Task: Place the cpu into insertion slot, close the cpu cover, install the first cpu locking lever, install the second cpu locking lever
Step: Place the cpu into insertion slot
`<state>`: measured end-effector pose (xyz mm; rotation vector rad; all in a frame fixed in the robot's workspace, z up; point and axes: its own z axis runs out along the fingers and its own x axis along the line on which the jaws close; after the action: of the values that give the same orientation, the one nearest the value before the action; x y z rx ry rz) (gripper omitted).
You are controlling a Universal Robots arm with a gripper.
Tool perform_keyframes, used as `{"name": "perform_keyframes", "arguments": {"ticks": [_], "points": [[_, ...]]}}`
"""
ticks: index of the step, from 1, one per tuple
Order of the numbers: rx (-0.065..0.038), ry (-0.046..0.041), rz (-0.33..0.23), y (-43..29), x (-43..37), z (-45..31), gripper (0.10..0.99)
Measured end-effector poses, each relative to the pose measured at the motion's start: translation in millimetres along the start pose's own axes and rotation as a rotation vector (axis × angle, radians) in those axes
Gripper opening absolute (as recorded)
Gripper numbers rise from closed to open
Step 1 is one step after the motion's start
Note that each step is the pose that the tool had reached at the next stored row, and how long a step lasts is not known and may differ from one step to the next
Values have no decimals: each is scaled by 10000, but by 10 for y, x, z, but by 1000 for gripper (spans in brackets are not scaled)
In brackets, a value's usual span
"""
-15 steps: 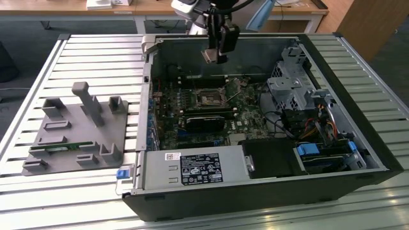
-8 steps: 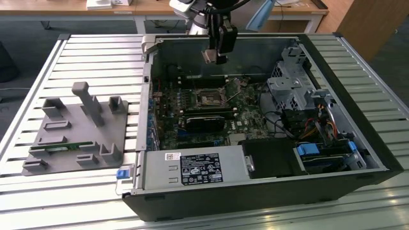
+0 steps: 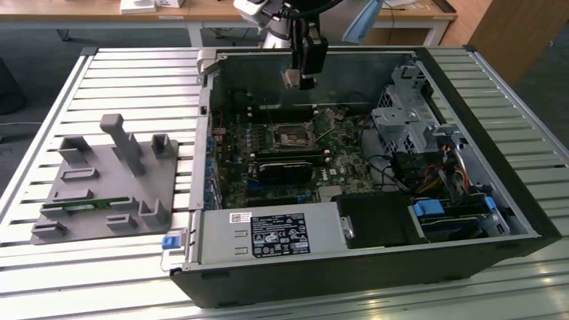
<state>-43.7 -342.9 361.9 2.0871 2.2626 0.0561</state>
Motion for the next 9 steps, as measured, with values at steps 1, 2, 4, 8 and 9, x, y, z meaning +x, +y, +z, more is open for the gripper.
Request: {"name": "perform_keyframes", "arguments": {"ticks": [1, 2, 4, 8, 9], "points": [[2, -7, 64, 0, 0, 0, 541], [3, -12, 129, 0, 0, 1, 541], [6, -21, 253, 0, 1, 2, 541], [9, -32, 414, 0, 2, 5, 541], [10, -34, 447, 0, 3, 7, 541]]}}
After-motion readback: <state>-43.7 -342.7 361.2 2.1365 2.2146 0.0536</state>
